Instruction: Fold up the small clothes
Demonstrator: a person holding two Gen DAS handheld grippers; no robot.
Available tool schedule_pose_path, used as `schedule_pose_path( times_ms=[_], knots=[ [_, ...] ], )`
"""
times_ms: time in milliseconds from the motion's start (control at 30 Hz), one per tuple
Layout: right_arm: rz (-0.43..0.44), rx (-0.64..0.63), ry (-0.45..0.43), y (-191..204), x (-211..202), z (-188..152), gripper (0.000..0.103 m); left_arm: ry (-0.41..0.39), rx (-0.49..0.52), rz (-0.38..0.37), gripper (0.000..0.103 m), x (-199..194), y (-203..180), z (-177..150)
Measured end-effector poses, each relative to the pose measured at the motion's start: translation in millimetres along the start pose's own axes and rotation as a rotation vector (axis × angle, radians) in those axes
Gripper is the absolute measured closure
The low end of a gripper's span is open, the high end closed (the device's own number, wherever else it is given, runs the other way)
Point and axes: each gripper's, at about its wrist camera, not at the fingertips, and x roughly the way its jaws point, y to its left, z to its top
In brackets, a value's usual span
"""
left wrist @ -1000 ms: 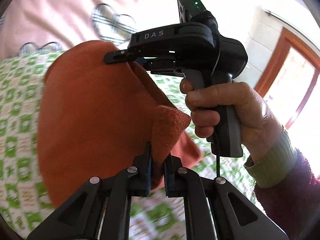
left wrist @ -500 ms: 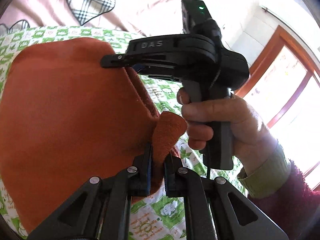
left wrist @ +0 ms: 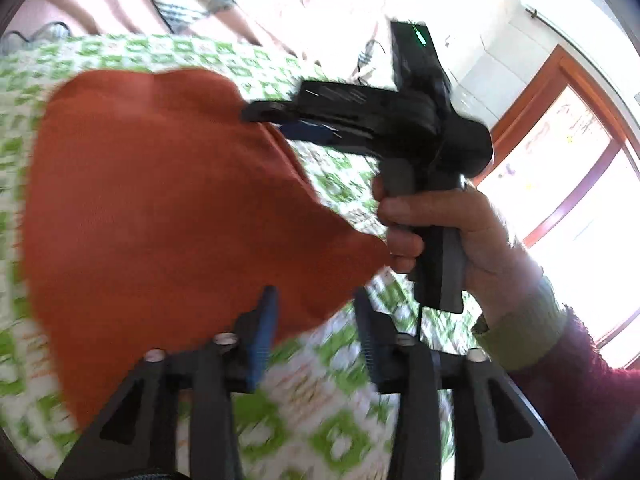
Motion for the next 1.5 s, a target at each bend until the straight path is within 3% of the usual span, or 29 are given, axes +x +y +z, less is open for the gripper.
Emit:
schedule_pose_path(
  times_ms=[67,133,267,533,667,700,767,800,867,1000,1167,1367,1500],
  knots=[
    [0.001,-0.002,-0.017,2.0,-9.3,-6.0,0.04,-0.032,-0.021,0.044,0.03,-24.2,13.0,-1.9],
    [0.001,-0.008,-0.012,3.0,-10.6,-10.2,0.039,-0.069,-0.055,0.107,0.023,-43.3,30.5,-3.1],
    [0.019,0.02,0.035,-1.2,-3.5,-18.8,0.039,-0.099,-0.16,0.17,0.021,-58.9,82.2,11.4],
    [0.057,0.107,0.05,-18.7,7.2,-26.0,0.036,-0.018,-0.419,0.054,0.02,-17.1,167.4,24.9],
    [0.125,0.163,0.088,-25.9,21.0,-31.2,0.036,-0.022,-0.414,0.017,0.02,4.4,175.2,32.1],
    [0.127,0.167,0.094,-26.0,23.0,-32.1,0.038,-0.022,-0.392,0.014,0.023,7.4,172.9,35.3],
    [0.144,0.171,0.104,-22.1,25.8,-34.4,0.054,-0.011,-0.367,0.04,0.055,12.5,168.4,38.2],
    [0.152,0.177,0.111,-18.5,26.9,-35.9,0.065,-0.005,-0.357,0.037,0.062,15.1,168.5,38.7],
    [0.127,0.156,0.098,-8.6,24.0,-37.2,0.07,-0.015,-0.352,0.023,0.075,8.8,165.5,34.4],
    [0.141,0.143,0.057,14.4,8.3,-37.9,0.076,-0.054,-0.285,0.047,0.078,-24.6,145.9,29.1],
    [0.246,0.091,0.037,68.5,-0.5,-56.0,0.077,-0.134,-0.221,0.1,0.078,-100.2,131.7,6.5],
    [0.392,0.102,0.049,117.3,17.3,-89.2,0.077,-0.164,-0.233,0.155,0.078,-166.0,146.3,-40.4],
    [0.389,0.094,0.13,136.4,45.7,-114.9,0.077,-0.122,-0.318,0.177,0.078,-166.5,175.2,-75.7]
  ],
)
